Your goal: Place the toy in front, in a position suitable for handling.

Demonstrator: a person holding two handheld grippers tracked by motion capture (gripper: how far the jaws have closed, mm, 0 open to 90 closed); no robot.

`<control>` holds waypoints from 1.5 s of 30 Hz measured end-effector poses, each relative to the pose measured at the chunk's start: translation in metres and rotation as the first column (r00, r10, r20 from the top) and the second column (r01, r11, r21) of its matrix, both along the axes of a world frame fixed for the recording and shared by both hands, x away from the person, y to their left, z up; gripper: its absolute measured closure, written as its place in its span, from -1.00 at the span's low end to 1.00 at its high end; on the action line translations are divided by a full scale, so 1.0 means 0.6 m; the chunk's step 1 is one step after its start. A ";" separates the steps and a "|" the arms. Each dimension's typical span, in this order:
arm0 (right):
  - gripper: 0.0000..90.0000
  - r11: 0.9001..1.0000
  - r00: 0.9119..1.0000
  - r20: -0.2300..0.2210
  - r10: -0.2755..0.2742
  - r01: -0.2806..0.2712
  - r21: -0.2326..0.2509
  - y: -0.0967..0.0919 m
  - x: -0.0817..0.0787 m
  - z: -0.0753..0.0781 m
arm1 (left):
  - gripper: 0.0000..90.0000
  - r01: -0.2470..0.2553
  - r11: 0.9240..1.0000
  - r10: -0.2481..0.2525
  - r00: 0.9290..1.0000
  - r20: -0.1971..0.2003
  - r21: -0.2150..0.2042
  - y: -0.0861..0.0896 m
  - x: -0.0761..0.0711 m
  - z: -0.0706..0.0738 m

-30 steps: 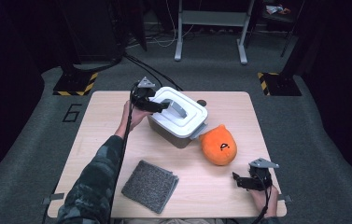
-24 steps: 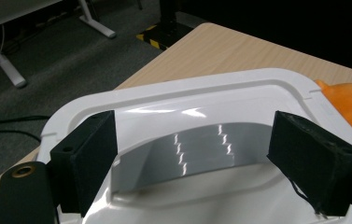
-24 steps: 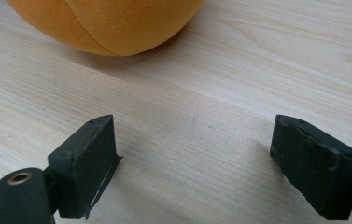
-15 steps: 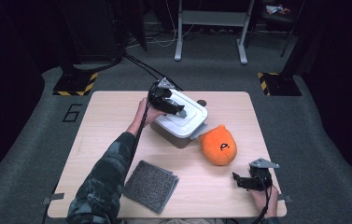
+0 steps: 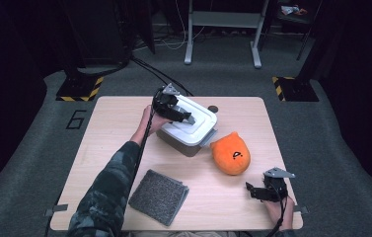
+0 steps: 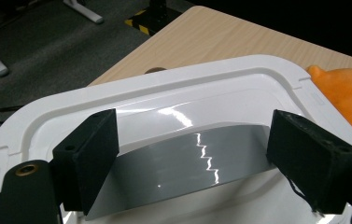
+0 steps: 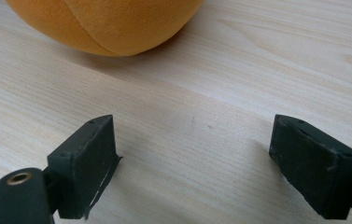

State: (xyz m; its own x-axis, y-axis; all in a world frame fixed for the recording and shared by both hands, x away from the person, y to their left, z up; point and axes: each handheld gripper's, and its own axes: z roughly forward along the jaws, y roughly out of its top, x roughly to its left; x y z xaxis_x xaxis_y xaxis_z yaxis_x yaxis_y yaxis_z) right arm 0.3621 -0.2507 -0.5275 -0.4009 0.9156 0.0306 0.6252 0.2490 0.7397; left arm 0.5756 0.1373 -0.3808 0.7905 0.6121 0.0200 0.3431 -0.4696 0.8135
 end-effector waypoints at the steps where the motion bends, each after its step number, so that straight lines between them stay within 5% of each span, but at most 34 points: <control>1: -0.69 1.000 1.000 0.000 0.000 0.000 0.000 0.000 0.000 0.000 | -0.63 0.000 1.000 0.000 1.000 0.000 0.000 0.000 0.000 0.000; 25: -0.69 1.000 1.000 0.001 -0.001 0.001 -0.003 0.000 0.000 0.000 | -0.63 -0.093 0.996 0.093 0.996 0.007 0.008 0.062 -0.012 0.000; 30: -0.69 1.000 1.000 0.001 -0.001 0.001 -0.004 0.001 0.000 0.000 | -0.66 -0.063 0.998 0.062 0.998 0.015 0.014 0.069 -0.015 -0.001; 37: -0.69 1.000 1.000 0.001 -0.003 0.003 -0.002 0.000 0.000 0.000 | -0.68 0.005 0.997 -0.009 0.999 0.048 0.078 0.072 -0.020 0.004; 40: -0.69 1.000 1.000 0.000 -0.002 0.002 0.000 0.000 0.000 0.000 | -0.67 0.009 0.993 -0.016 0.998 0.059 0.115 0.072 -0.021 0.003; 45: -0.69 1.000 1.000 0.000 -0.003 0.003 -0.001 0.000 0.000 0.000 | -0.65 0.002 0.994 -0.007 0.999 0.050 0.107 0.073 -0.019 0.000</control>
